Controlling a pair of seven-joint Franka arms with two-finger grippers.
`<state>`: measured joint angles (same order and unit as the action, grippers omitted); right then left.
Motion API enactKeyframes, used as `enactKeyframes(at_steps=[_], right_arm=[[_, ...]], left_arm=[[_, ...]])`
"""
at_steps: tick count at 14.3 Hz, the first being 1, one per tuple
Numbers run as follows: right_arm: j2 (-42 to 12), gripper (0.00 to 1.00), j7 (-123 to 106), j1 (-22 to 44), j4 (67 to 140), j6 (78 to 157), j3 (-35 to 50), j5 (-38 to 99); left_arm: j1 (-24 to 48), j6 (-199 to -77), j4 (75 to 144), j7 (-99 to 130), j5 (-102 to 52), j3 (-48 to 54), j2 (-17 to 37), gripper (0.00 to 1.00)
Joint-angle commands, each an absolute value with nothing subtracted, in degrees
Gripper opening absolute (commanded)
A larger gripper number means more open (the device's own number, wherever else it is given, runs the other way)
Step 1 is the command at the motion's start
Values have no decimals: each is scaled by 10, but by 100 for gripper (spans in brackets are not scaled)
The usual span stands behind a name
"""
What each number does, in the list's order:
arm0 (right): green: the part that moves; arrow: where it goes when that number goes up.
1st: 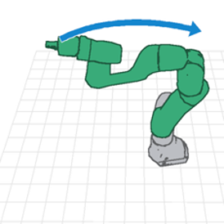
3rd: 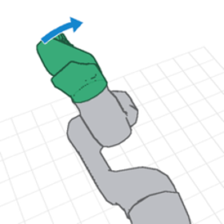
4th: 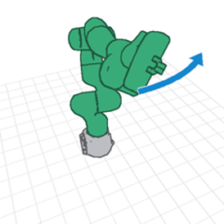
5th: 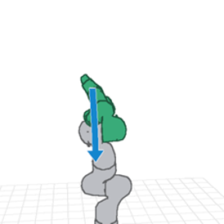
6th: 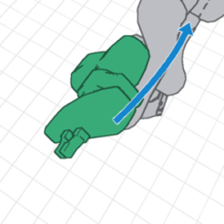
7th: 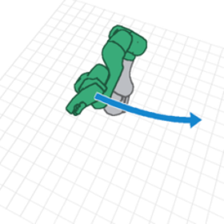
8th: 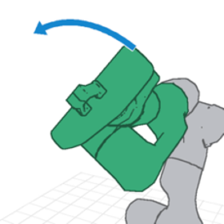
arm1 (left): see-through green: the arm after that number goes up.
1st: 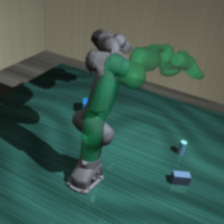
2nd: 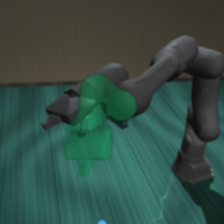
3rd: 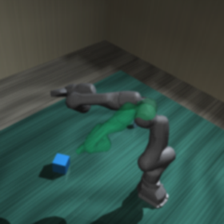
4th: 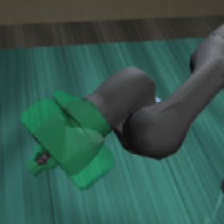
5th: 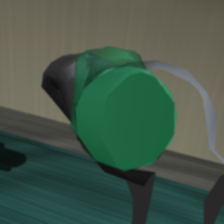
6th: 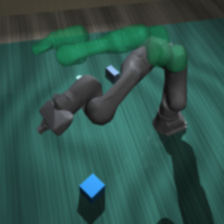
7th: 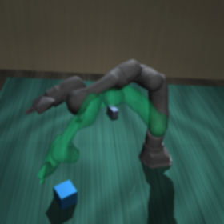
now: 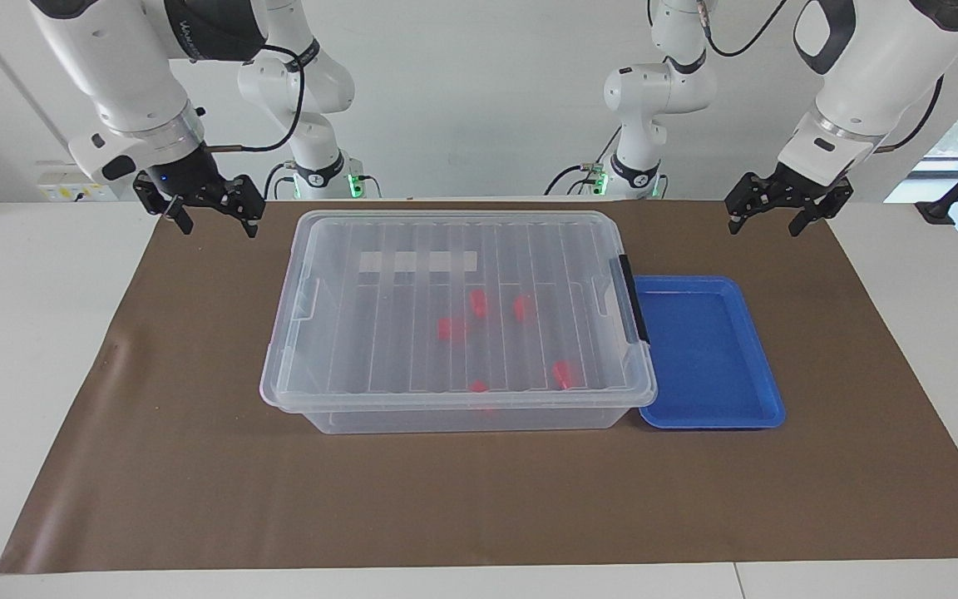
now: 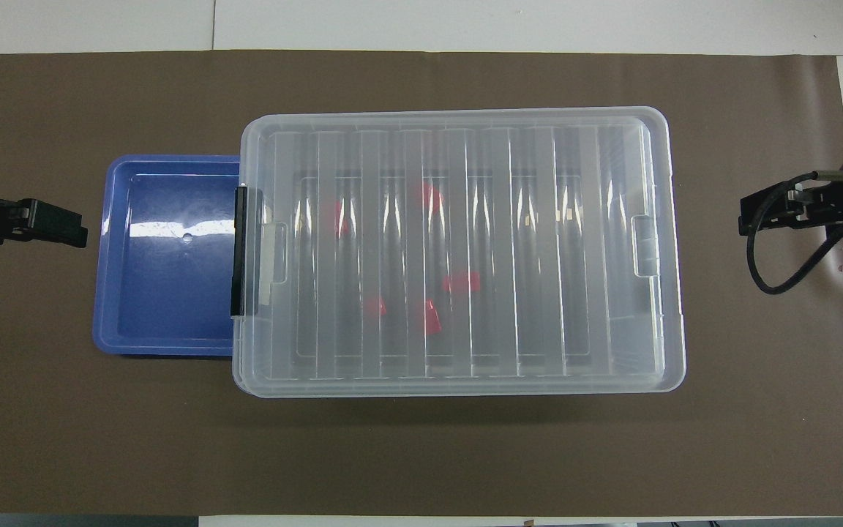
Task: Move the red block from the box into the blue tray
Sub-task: 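Move the right gripper toward the clear box lid edge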
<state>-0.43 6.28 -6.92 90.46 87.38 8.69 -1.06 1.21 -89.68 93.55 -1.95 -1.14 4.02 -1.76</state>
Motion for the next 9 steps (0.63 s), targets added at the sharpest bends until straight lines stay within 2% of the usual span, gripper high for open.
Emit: enactKeyframes(at_steps=[1,5,9], right_arm=[[8,100,54,-75,921,885,89,-5],[9,100,52,-77,926,893,88,-4],[14,100,85,-77,969,974,88,19]], left_arm=[[7,-902,941,-14,-16,43,-25,100],[7,-902,941,-14,-15,43,-25,100],[7,-902,941,-14,-16,43,-25,100]])
